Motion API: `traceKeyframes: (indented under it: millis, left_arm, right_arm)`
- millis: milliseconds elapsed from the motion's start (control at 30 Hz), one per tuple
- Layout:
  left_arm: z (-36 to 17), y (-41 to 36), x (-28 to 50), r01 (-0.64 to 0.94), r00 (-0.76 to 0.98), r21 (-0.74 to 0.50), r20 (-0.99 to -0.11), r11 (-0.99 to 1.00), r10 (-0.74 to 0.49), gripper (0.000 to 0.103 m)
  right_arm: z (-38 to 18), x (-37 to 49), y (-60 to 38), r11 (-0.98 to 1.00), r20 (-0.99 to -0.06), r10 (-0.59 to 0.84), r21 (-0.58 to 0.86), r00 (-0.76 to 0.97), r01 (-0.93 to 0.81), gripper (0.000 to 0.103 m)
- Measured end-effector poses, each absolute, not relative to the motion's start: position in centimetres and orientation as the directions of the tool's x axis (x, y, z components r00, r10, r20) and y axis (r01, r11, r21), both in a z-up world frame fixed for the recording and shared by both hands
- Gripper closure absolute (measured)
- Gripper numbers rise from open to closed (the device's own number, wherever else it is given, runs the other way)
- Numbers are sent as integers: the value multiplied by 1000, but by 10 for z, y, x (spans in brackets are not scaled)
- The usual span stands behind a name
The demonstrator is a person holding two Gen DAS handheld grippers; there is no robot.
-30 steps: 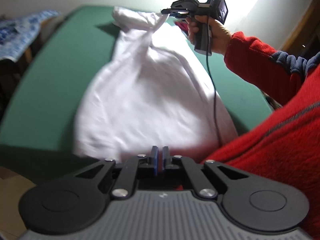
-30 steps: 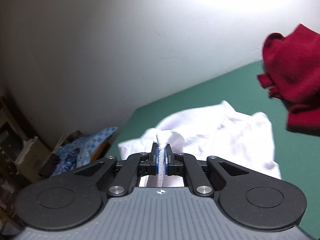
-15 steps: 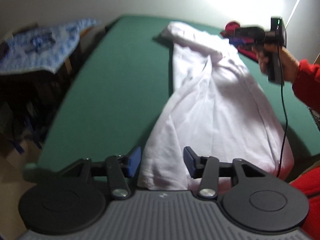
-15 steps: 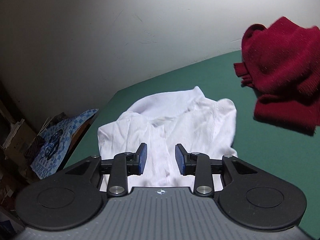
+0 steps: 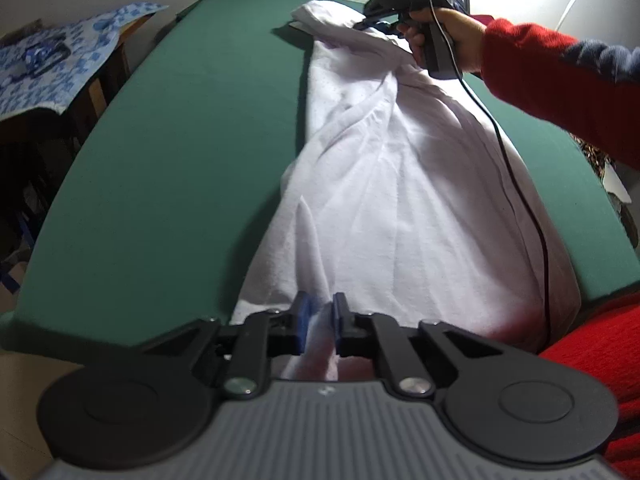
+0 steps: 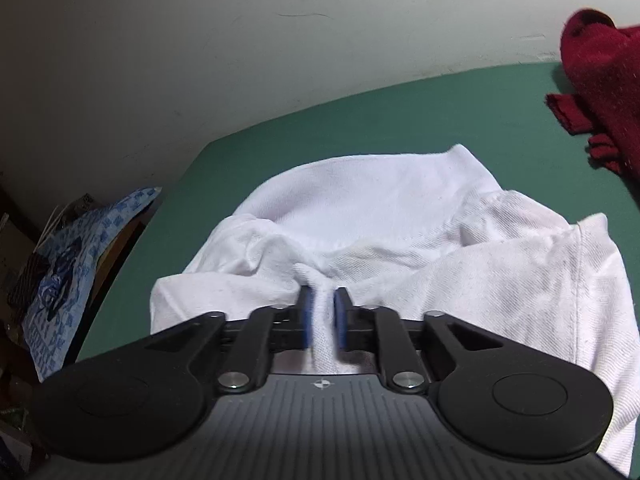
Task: Fold clothes
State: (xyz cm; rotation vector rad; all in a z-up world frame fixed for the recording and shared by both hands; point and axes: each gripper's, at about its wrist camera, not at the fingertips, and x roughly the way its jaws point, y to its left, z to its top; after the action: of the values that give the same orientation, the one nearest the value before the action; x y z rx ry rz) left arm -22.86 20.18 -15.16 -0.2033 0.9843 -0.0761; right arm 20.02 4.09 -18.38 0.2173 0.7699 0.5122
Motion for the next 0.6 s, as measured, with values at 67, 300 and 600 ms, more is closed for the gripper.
traceKeyframes:
  millis: [67, 300, 600]
  left_arm:
    - [-147, 203, -230, -27, 557, -198, -817, 980, -150, 97]
    - [-134, 199, -228, 13, 571, -201, -802, 980, -172, 97]
    - [-124, 188, -228, 52, 595, -97, -796, 994, -109, 91]
  right_arm:
    - [-171, 189, 43, 842, -560, 538, 330, 629, -427, 98]
    - [-126, 155, 16, 947, -397, 322, 121, 860, -298, 98]
    - [-163, 167, -28, 992, -513, 127, 88, 849, -95, 77]
